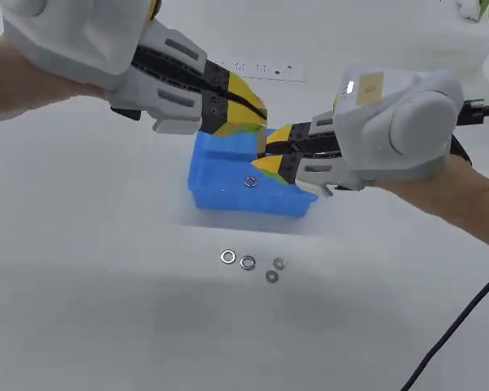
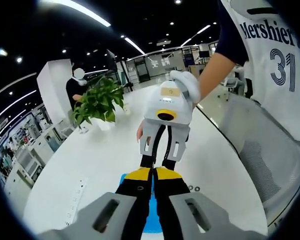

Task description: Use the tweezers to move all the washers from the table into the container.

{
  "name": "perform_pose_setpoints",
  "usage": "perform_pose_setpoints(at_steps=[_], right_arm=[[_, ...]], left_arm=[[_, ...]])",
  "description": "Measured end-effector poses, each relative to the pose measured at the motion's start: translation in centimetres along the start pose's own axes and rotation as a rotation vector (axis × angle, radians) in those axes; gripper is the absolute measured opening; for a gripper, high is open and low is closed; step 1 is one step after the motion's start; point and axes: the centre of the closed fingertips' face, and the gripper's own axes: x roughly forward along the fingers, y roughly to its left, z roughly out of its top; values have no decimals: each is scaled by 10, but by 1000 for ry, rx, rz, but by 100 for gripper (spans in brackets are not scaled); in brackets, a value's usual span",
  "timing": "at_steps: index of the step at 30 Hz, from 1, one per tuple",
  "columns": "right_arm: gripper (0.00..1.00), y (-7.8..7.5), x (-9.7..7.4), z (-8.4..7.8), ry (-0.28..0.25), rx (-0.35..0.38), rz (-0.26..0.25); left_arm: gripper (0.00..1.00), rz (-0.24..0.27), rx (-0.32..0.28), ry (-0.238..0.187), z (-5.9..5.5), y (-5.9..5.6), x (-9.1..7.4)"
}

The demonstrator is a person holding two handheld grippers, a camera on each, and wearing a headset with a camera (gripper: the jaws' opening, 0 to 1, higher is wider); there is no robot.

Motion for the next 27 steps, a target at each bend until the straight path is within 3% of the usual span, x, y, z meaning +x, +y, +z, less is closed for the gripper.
perform_pose_setpoints(at_steps=[5,17,27], right_arm=[[10,-1,13,-10,9,13,25],[11,-10,35,-41,47,73,40],[11,-8,44,-55,77,105,55]], left_arm=[[5,-17,-63,8,-15,5,7],[5,-8,-143,18,-51,24,28],[5,-11,-178,39,-68,27,36]])
